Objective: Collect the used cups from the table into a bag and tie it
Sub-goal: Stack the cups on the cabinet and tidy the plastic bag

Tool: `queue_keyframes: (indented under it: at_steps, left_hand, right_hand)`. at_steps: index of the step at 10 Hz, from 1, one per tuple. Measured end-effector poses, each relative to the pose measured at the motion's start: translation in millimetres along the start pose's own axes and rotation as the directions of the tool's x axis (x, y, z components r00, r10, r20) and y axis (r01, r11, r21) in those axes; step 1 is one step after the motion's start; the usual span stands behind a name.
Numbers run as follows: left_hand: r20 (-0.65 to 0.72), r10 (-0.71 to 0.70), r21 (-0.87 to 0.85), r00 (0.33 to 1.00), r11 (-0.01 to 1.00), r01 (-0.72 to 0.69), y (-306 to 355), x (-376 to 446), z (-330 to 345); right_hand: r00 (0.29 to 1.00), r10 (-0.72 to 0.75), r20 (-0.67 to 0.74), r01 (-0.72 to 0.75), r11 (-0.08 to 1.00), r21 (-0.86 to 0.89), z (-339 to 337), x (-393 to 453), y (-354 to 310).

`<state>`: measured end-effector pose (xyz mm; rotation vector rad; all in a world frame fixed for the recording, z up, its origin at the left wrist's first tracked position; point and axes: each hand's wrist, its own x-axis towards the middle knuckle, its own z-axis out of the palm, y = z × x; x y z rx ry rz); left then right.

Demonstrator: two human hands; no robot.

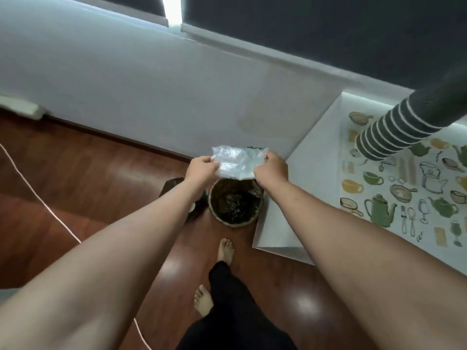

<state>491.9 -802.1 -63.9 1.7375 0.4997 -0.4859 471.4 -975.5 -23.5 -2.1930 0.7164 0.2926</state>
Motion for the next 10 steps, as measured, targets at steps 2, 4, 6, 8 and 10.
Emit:
queue_keyframes:
  at_steps: [2, 4, 6, 8, 10]
  left_hand:
    - [0.103, -0.143, 0.093, 0.984, 0.987, 0.134, -59, 65, 12]
    - [0.031, -0.198, 0.279, 0.980, 0.943, 0.182, -140, 169, 57]
    - [0.036, -0.251, 0.373, 0.967, 0.902, 0.220, -223, 238, 94]
    - [0.058, -0.253, 0.522, 0.966, 0.833, 0.186, -285, 276, 119]
    - [0.169, -0.169, 0.649, 0.971, 0.761, 0.019, -300, 293, 127]
  right_hand:
    - [0.981, 0.195, 0.004, -0.194, 0.980, -0.051, 73, 63, 41]
    - [0.947, 0.320, 0.034, -0.309, 0.933, -0.183, 151, 153, 114]
    - [0.910, 0.401, 0.104, -0.364, 0.894, -0.262, 205, 199, 188]
    - [0.897, 0.416, 0.151, -0.358, 0.882, -0.305, 245, 226, 236]
    - [0.870, 0.451, 0.202, -0.397, 0.881, -0.258, 264, 246, 256]
